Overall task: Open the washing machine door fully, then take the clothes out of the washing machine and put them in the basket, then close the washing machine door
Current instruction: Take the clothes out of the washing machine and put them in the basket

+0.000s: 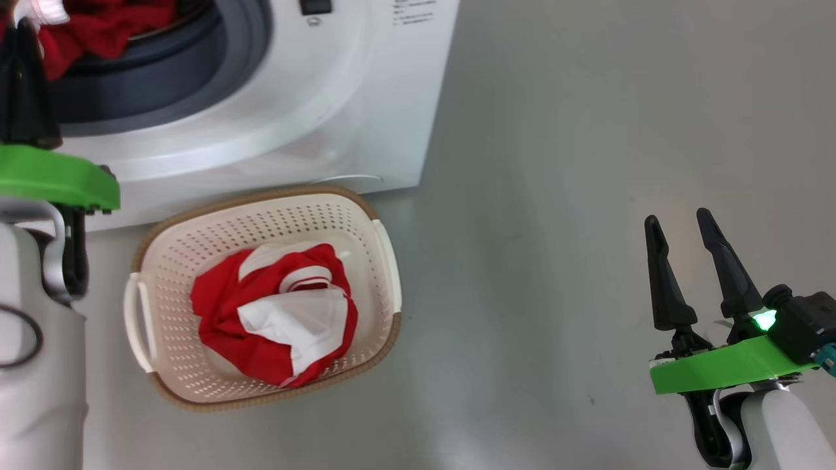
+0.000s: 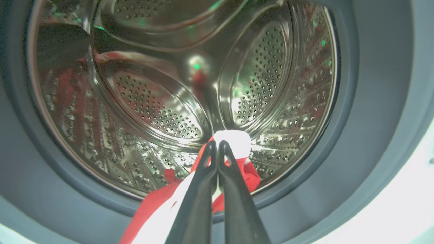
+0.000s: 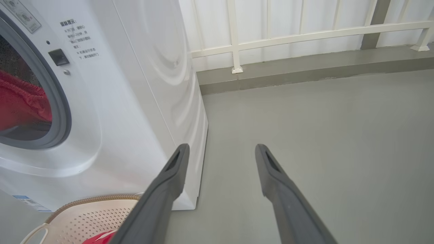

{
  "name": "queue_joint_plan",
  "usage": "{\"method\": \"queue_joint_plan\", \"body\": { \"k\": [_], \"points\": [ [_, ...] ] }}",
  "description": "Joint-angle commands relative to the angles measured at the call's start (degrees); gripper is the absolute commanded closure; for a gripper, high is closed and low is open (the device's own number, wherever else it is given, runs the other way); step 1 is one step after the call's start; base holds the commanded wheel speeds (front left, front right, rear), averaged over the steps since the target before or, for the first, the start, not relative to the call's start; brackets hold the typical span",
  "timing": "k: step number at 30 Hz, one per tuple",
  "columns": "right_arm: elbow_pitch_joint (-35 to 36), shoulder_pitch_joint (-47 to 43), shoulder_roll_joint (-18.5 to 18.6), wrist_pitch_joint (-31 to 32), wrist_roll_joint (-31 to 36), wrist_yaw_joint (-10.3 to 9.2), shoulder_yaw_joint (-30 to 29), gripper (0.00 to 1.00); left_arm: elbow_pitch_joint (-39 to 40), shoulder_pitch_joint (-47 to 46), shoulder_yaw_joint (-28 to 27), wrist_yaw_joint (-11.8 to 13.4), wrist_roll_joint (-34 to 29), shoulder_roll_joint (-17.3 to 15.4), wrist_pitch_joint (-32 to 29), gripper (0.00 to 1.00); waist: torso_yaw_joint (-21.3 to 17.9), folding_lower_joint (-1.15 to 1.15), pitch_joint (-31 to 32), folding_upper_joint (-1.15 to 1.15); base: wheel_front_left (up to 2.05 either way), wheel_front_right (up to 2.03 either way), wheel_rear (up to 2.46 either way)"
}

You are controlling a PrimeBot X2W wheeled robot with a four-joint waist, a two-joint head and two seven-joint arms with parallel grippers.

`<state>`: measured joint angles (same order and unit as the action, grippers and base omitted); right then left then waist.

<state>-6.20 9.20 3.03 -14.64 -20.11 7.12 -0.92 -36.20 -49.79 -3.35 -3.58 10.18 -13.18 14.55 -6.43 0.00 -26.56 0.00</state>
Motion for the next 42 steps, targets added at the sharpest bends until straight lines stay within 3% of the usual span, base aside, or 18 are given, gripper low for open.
{"method": "queue_joint_plan", "body": {
  "k": [1, 4, 18, 28, 34, 42],
  "points": [
    [1.3, -1.0, 0.5, -0.4, 0.6, 0.36, 1.0, 0.00, 4.5, 2.1, -2.4, -0.3, -0.3, -1.9, 0.4, 1.00, 2.0, 0.00, 1.8, 0.00, 0.00, 0.00, 0.00],
    [1.3, -1.3, 0.7, -0.4, 0.6, 0.36, 1.0, 0.00, 12.0, 6.5, -3.9, -0.8, -2.2, 0.1, 0.4, 1.00, 2.6, 0.00, 2.3, 0.00, 0.00, 0.00, 0.00],
    [1.7, -2.0, 0.8, -0.4, 0.6, 0.36, 0.6, 0.00, 33.2, 17.3, -8.3, -2.9, -2.9, 8.0, 0.4, 1.00, 3.6, 0.00, 2.6, 0.00, 0.00, 0.00, 0.00],
    [1.9, -2.1, 0.7, -0.4, 0.6, 0.36, 0.5, 0.00, 49.0, 20.2, -8.8, -3.5, -2.2, 10.1, 0.4, 1.00, 4.0, 0.00, 1.9, 0.00, 0.00, 0.00, 0.00],
    [1.8, -1.7, 0.8, -0.4, 0.5, 0.36, 0.8, 0.00, 49.0, 22.1, -6.0, -3.6, -2.0, 10.3, 0.4, 1.00, 4.0, 0.00, 1.7, 0.00, 0.00, 0.00, 0.00],
    [1.8, -1.4, 0.7, -0.4, 0.4, 0.36, 1.2, 0.00, 36.5, 25.4, -2.3, -2.6, 1.0, 10.3, 0.4, 1.00, 3.5, 0.00, 0.9, 0.00, 0.00, 0.00, 0.00]
  ]
}}
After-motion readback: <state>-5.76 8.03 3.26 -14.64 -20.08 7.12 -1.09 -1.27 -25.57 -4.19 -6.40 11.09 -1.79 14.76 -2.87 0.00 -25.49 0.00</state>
